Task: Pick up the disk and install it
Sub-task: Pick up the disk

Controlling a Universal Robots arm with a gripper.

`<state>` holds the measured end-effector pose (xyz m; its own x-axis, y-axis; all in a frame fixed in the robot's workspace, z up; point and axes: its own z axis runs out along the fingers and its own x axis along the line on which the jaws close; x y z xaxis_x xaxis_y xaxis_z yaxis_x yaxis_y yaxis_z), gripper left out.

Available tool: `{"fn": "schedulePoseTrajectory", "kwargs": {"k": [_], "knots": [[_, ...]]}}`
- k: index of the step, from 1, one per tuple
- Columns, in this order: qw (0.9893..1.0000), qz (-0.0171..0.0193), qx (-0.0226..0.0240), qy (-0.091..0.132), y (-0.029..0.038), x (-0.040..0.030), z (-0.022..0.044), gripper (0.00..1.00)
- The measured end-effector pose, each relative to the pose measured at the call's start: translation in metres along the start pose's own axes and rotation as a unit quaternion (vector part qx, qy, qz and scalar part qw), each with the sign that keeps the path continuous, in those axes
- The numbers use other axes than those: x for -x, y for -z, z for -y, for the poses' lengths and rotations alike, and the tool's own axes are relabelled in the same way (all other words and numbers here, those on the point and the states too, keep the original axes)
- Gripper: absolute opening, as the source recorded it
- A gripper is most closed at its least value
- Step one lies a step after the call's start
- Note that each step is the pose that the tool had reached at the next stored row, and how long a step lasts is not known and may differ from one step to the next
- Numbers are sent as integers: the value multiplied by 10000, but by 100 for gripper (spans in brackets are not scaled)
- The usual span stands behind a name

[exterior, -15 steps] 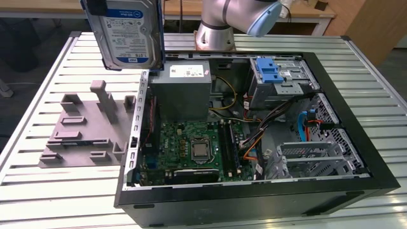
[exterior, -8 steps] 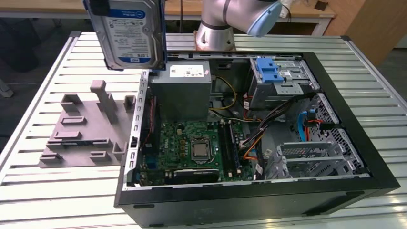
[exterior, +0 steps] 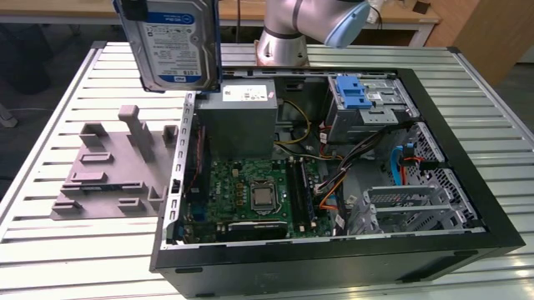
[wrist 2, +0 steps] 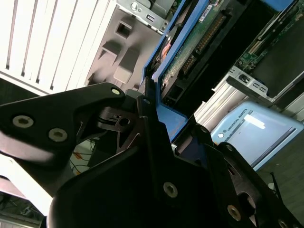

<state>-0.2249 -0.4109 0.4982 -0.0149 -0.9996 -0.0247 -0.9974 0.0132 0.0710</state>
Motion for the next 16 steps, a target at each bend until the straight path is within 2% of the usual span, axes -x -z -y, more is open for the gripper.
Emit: {"fn": "schedulePoseTrajectory", "kwargs": {"k": [12,16], "knots": [[10000,0,0,0,3,0,75,36],[10000,0,0,0,7,0,141,36]]}}
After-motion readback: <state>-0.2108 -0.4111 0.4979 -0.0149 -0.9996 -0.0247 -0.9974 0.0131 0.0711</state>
